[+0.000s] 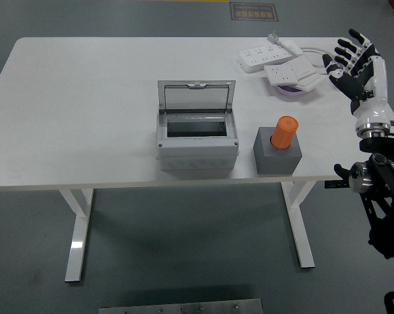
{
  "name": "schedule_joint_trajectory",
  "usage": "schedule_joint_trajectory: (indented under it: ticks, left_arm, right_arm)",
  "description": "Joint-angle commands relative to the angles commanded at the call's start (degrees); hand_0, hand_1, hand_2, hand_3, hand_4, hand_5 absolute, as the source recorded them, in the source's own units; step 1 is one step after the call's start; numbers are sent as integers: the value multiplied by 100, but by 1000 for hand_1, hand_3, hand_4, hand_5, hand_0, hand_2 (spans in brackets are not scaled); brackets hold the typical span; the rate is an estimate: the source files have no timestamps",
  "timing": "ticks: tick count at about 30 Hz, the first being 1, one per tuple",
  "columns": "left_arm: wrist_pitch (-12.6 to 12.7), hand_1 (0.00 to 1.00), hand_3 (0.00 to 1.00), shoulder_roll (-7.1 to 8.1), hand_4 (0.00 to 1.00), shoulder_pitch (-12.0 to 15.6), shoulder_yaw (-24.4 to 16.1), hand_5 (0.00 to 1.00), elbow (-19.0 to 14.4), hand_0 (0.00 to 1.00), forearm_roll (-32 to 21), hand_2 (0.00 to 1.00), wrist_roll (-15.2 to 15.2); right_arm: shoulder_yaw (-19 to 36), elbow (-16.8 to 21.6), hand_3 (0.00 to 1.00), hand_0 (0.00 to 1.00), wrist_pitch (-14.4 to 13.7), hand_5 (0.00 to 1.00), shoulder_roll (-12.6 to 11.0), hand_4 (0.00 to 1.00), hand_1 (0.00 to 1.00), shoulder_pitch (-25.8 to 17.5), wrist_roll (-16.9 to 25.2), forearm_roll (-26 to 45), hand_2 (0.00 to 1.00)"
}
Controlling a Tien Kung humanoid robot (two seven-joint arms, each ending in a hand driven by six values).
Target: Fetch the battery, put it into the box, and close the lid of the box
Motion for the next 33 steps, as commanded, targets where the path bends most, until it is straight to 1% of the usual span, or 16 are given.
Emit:
schedule_joint_trajectory:
  ticks: [6,13,17,26,33]
  left_arm:
    - [-7,906,947,3,842,-6,-10,481,-1,820,27,878,0]
    - [-18,906,946,5,841,-34,-43,478,-2,819,95,876,0]
    - [-26,906,946,8,840,-45,-57,476,-3,819,131,873,0]
    - [-24,905,946,4,840,-80,-56,476,0,819,156,872,0]
    - [-16,905,946,-7,839,-88,-55,473,-2,819,158,871,0]
  right_arm:
    - [-220,-67,790,743,-26,140,109,837,717,30,53,0,705]
    - [-501,-395,778,742,-84,154,320,845,715,63,233,11,698]
    - [-593,-490,762,739,-120,157,402,849,705,93,275,-82,690]
    - [-660,-560,746,724,-157,167,438,853,697,136,286,-208,681]
    - [-729,-577,734,716,-148,175,397,855,691,61,275,-215,670]
